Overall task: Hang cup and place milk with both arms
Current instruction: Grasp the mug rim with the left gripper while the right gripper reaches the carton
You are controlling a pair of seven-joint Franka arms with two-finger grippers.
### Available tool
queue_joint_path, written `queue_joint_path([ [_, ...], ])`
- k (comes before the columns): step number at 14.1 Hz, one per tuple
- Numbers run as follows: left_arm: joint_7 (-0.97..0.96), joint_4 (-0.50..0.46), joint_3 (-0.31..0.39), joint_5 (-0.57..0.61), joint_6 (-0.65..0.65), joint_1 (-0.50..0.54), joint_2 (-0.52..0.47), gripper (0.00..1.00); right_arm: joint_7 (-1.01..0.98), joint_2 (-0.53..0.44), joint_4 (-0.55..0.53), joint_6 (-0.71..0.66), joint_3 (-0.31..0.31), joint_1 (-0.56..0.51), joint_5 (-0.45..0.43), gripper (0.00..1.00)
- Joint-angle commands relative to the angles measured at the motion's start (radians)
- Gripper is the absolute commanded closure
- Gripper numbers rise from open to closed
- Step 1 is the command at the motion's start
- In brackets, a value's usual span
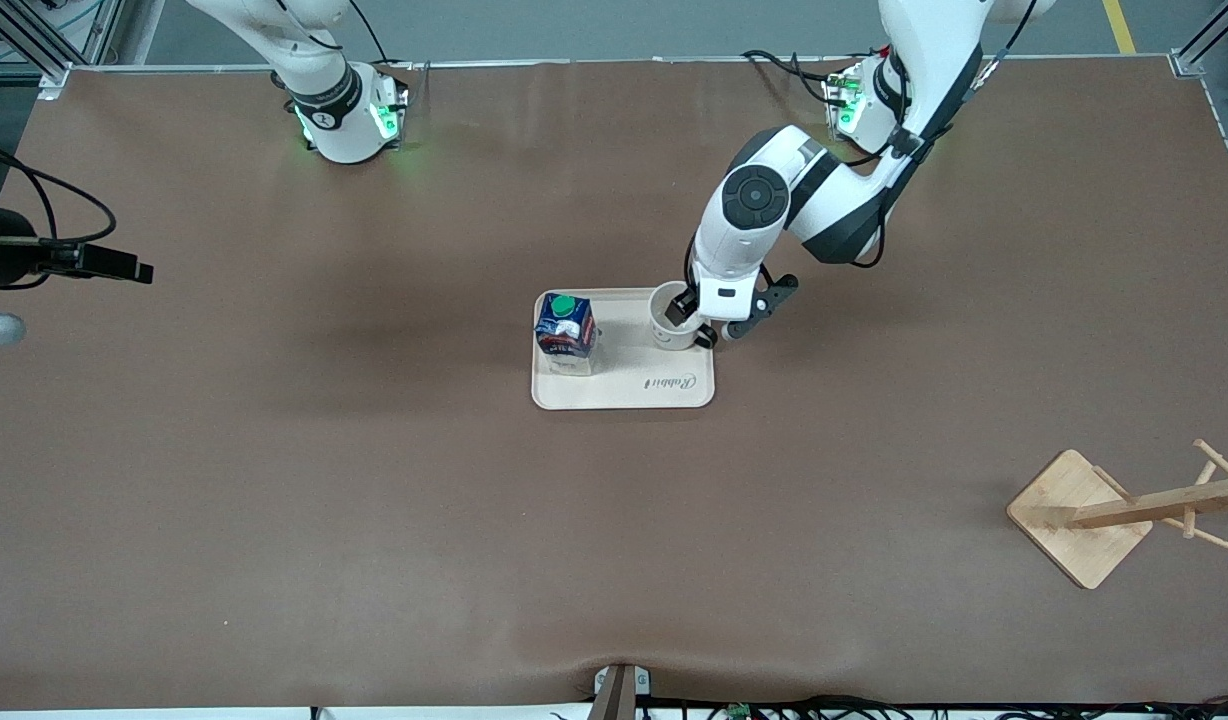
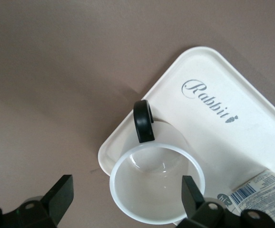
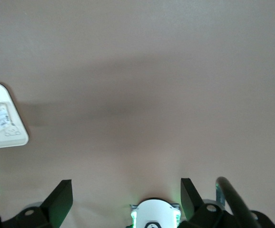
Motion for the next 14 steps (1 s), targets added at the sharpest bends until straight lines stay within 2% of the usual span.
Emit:
queue_joint_path([
  [1,-0.034,-0.035,-0.001,0.015,0.054,-0.011,0.003,0.0,-0.009,0.0,0.023,-0.021,0.014,-0.034,0.035,0.0],
  [9,-0.036,-0.031,0.004,0.015,0.069,-0.031,0.058,0.0,-0.002,0.029,0.02,-0.023,0.017,-0.048,0.038,0.0],
  [10,-0.036,-0.031,0.004,0.015,0.069,-0.031,0.06,0.1,0.002,0.031,0.017,-0.007,0.017,-0.046,0.04,0.0],
  [11,-0.036,-0.031,0.006,0.015,0.069,-0.03,0.061,0.25,0.003,0.043,0.011,0.061,0.02,-0.042,0.061,0.0],
  [13,-0.036,-0.031,0.006,0.015,0.069,-0.03,0.06,0.62,0.029,0.107,0.007,0.155,0.02,0.023,0.124,0.0],
  [14,-0.036,-0.03,0.006,0.015,0.069,-0.03,0.061,0.77,0.081,0.121,-0.002,0.169,0.02,0.07,0.128,0.0],
])
